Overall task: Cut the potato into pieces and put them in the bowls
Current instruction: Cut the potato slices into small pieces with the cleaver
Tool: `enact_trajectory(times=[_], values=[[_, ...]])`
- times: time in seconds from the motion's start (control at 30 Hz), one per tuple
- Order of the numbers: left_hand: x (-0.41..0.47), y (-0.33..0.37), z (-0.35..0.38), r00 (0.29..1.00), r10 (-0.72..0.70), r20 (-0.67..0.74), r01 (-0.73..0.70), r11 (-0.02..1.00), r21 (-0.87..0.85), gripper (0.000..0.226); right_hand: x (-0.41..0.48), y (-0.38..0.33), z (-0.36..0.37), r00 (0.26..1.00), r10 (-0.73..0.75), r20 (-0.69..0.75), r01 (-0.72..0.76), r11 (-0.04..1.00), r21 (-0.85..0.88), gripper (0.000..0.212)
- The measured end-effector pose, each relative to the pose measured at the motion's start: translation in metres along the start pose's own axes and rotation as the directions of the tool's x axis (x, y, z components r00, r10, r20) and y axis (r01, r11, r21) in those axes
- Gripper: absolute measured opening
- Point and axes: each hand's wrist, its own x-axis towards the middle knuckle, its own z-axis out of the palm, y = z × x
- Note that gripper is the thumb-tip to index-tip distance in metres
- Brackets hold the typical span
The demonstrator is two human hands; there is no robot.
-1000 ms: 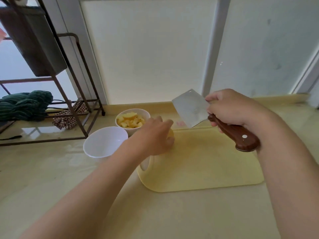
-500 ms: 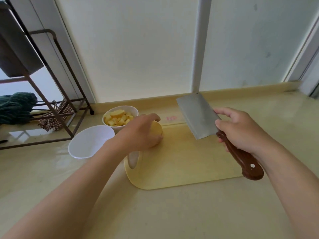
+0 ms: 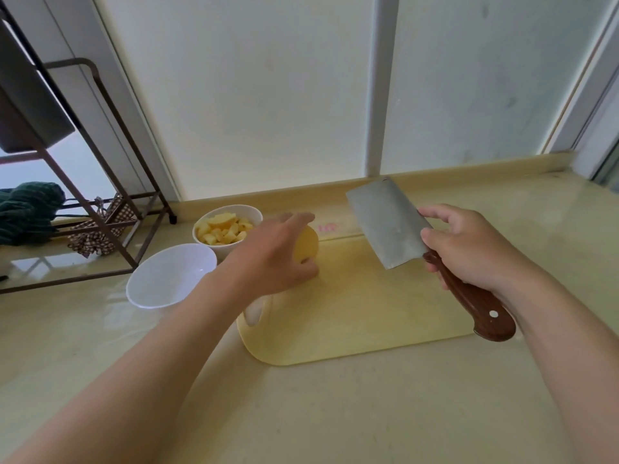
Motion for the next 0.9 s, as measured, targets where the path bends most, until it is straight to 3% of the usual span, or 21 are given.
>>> enact_trajectory(times=[0.13, 0.27, 0.37, 0.47, 0.73, 0.9], values=[[-0.012, 0.033, 0.012, 0.990, 0.140, 0.020, -0.138, 0.986, -0.090, 0.067, 0.002, 0.005, -0.007, 1.000, -0.027, 0.003, 0.027, 0.998, -0.051, 0.039], [-0.018, 0.057, 0.032, 0.978, 0.169, 0.122, -0.169, 0.986, -0.013, 0.055, 0.004, 0.010, -0.011, 0.996, -0.084, 0.007, 0.083, 0.973, -0.216, 0.044], [-0.017, 0.069, 0.042, 0.983, 0.135, 0.122, -0.141, 0.989, 0.041, 0.030, 0.004, 0.011, -0.014, 0.995, -0.097, 0.033, 0.102, 0.964, -0.246, 0.048], [-0.012, 0.077, 0.048, 0.989, 0.056, 0.139, -0.071, 0.992, 0.107, 0.024, 0.001, 0.009, -0.013, 0.992, -0.099, 0.082, 0.119, 0.952, -0.282, 0.052], [-0.023, 0.075, 0.027, 0.960, -0.094, 0.265, 0.079, 0.995, 0.066, 0.049, -0.005, 0.009, -0.015, 0.985, -0.074, 0.154, 0.130, 0.910, -0.393, 0.054], [-0.041, 0.077, 0.028, 0.972, -0.155, 0.176, 0.172, 0.981, -0.085, 0.047, -0.009, 0.006, -0.015, 0.983, -0.069, 0.170, 0.140, 0.883, -0.448, 0.054]])
